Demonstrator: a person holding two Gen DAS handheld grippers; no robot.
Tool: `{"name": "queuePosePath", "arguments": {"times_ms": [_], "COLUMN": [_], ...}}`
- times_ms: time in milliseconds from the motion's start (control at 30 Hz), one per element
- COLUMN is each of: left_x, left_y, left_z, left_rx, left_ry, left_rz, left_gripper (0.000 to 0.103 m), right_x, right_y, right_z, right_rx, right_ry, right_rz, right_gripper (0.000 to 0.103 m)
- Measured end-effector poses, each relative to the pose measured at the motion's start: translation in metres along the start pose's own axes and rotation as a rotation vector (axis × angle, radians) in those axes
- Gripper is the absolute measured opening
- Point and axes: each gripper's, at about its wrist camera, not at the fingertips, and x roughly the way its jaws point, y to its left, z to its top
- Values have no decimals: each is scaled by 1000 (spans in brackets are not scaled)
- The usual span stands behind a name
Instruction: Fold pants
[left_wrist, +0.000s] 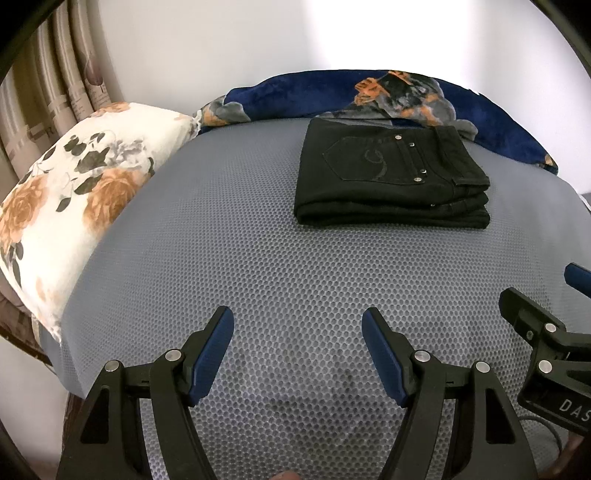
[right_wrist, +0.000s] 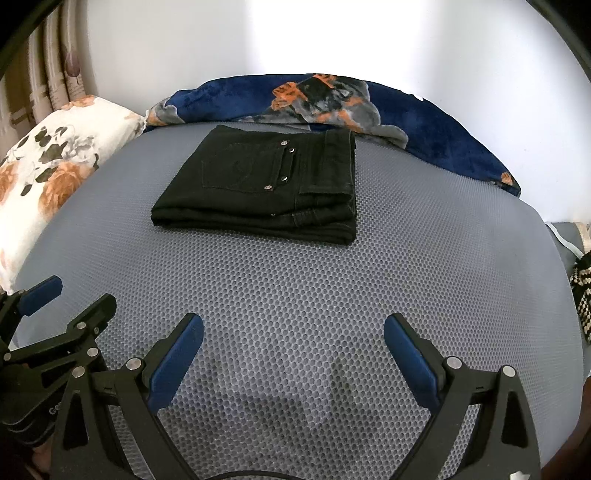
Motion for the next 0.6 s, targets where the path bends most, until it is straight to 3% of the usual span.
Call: {"name": "queuePosePath", "arguments": {"times_ms": [600], "left_x": [-1], "left_y": [0], "left_z": [-1], "left_rx": [5], "left_ry": [-6], "left_rz": [2], "left_gripper": [72], "right_x": [2], "right_y": [-1], "right_z": [0], "right_rx": [-10], "right_ry": [-4], "right_rz": [-8], "right_gripper": [97]}}
